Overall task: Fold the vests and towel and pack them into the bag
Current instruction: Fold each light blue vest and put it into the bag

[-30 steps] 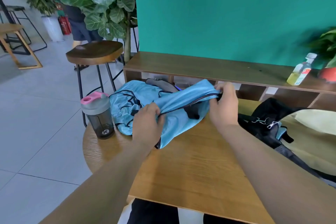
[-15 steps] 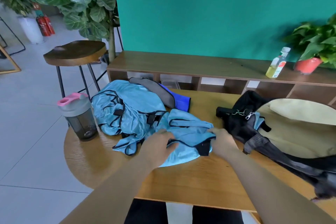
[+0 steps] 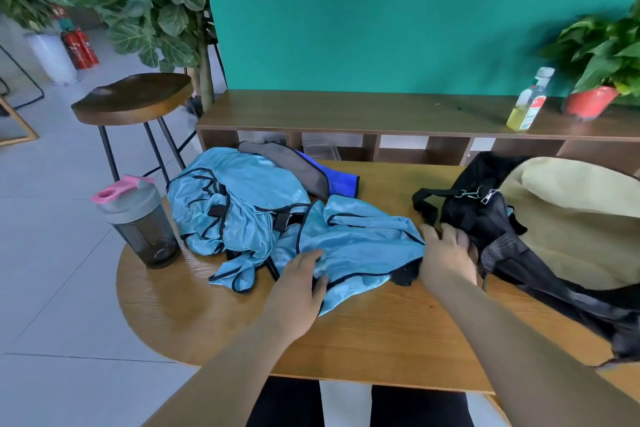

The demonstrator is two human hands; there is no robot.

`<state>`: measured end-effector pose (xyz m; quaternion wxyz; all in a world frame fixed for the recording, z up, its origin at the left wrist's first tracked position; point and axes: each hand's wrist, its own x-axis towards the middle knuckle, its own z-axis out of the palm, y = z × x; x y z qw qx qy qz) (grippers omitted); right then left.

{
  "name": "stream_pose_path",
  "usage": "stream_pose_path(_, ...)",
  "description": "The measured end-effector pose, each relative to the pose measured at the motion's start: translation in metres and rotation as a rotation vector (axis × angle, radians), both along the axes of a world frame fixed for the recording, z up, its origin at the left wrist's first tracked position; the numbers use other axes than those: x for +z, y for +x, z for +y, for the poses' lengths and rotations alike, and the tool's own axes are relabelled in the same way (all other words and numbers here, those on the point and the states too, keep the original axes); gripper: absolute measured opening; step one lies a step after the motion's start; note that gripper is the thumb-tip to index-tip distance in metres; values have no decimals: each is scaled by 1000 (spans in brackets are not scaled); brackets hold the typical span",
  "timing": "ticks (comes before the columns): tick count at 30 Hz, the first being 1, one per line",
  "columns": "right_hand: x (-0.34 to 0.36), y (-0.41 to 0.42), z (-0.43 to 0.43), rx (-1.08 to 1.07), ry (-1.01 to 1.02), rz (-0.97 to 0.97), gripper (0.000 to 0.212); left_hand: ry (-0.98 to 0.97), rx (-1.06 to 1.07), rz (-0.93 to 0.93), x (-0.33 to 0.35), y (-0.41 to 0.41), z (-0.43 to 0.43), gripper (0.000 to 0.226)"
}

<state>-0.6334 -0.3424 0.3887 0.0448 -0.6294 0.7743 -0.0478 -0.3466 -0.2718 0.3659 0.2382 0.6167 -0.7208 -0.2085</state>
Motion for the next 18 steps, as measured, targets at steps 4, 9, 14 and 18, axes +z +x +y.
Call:
stream_pose_path(4, -18, 50, 43, 539, -168, 4, 89, -71, 4, -18, -8, -6, 4, 48)
stream_pose_path(9, -49, 58, 67, 452, -267, -321, 39, -168, 29, -25, -19, 0, 14, 39)
stream_pose_path(14, -23, 52, 63, -150, -319, -925, 19, -104, 227, 130, -21, 8, 5, 41)
stream_pose_path(18, -22, 51, 68, -339, -502, -1082, 19, -136, 160, 21, -27, 6, 6, 34)
